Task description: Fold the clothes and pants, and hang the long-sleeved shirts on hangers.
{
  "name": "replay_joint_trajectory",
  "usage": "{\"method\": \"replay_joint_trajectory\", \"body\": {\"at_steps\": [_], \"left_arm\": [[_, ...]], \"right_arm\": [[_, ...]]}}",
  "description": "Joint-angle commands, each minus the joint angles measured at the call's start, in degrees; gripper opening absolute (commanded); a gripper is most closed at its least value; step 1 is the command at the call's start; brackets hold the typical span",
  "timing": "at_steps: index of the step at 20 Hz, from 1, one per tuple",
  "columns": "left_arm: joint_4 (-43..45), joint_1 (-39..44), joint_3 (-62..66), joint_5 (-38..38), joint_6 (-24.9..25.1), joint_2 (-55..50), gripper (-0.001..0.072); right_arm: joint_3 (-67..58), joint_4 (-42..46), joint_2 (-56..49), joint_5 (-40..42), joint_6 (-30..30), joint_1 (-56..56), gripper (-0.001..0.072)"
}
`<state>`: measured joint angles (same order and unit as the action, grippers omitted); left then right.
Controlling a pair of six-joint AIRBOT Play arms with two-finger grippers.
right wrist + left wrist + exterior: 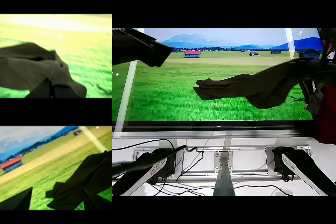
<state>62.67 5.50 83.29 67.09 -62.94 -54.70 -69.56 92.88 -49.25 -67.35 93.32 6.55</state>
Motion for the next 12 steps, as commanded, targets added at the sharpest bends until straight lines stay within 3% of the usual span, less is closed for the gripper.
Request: {"method": "replay_joint_trajectory", "body": {"at_steps": [1, 4, 5, 7, 8, 11, 12], "left_arm": [[-2.1, 0.0, 0.0, 1.4, -3.8, -1.7, 0.0694], [-4.9, 0.0, 0.0, 0.8, -4.0, -3.8, 0.0692], [-4.4, 0.0, 0.0, -0.3, -4.0, -4.7, 0.0622], [-0.3, -0.2, 0.0, -0.1, -4.0, -7.4, 0.013], [2.8, -0.3, -0.2, 1.0, -4.0, -9.1, 0.0052], [9.3, -0.3, -2.6, 5.2, -4.0, -15.0, 0.005], [9.5, -0.3, -3.6, 6.0, -3.6, -17.2, 0.0094]], "right_arm": [[-0.1, 1.4, -0.8, -4.9, 0.0, -4.4, 0.0014], [-0.1, 1.4, -1.0, -4.3, 0.0, -4.4, 0.0014], [-0.1, 1.4, -1.0, -3.6, 0.0, -4.4, 0.0014], [-0.1, 1.3, -1.0, -2.7, 0.0, -4.4, 0.0014], [-0.1, 1.3, -1.0, -2.3, 0.0, -4.4, 0.0014], [-0.1, 1.4, -1.0, -2.1, 0.0, -4.4, 0.0014], [-0.1, 1.4, -1.0, -2.0, 0.0, -4.4, 0.0014]]}}
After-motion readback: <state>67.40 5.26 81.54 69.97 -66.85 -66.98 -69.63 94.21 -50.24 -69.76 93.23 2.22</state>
